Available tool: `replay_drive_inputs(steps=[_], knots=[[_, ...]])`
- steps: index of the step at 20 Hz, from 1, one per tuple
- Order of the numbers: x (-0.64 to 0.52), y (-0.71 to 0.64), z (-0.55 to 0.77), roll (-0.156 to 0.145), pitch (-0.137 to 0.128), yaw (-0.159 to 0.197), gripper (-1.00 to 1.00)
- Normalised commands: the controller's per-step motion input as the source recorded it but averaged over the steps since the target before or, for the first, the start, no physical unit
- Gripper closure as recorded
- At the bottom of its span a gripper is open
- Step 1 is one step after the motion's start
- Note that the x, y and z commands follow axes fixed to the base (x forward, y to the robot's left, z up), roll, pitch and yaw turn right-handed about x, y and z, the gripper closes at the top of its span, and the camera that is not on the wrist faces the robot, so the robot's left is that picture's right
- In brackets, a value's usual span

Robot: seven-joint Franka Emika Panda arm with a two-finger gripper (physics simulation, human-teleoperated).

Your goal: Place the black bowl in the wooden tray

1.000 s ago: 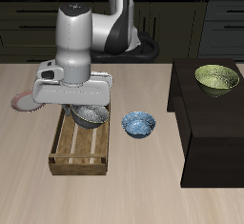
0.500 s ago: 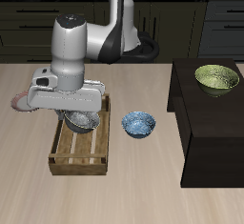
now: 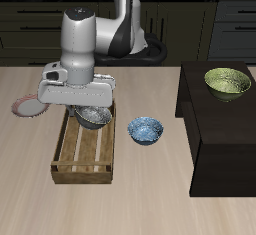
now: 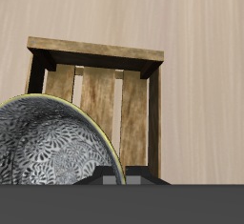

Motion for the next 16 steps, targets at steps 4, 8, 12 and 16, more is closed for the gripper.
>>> replay_drive_inputs(steps=[4, 8, 12, 16], knots=[[-0.12, 0.15, -0.16, 0.030, -0.001, 0.019, 1.00], [0.07, 0.03, -0.23, 0.008, 0.030, 0.005, 1.00], [0.06, -0.06, -0.24, -0.026, 0.018, -0.002, 1.00], [0.02, -0.04, -0.11, -0.002, 0.016, -0.001, 1.00]])
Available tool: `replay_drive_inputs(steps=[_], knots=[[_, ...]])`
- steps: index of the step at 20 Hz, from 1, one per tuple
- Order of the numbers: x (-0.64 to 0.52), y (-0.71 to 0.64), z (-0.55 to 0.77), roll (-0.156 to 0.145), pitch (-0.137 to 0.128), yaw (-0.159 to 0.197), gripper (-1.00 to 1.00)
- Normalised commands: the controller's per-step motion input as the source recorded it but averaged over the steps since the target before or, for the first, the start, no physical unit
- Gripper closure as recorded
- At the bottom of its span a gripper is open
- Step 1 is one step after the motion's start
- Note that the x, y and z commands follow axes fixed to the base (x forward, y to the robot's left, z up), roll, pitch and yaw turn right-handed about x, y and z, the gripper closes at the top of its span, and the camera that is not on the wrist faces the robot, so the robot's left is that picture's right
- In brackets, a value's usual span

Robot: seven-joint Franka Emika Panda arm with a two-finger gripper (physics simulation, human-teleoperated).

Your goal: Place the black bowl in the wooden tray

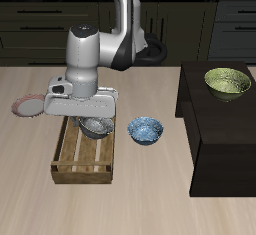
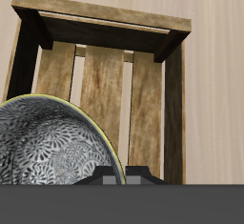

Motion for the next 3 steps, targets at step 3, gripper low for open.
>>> replay_drive_inputs(steps=[3], knots=[[0.05, -0.04, -0.09, -0.043, -0.005, 0.029, 1.00]])
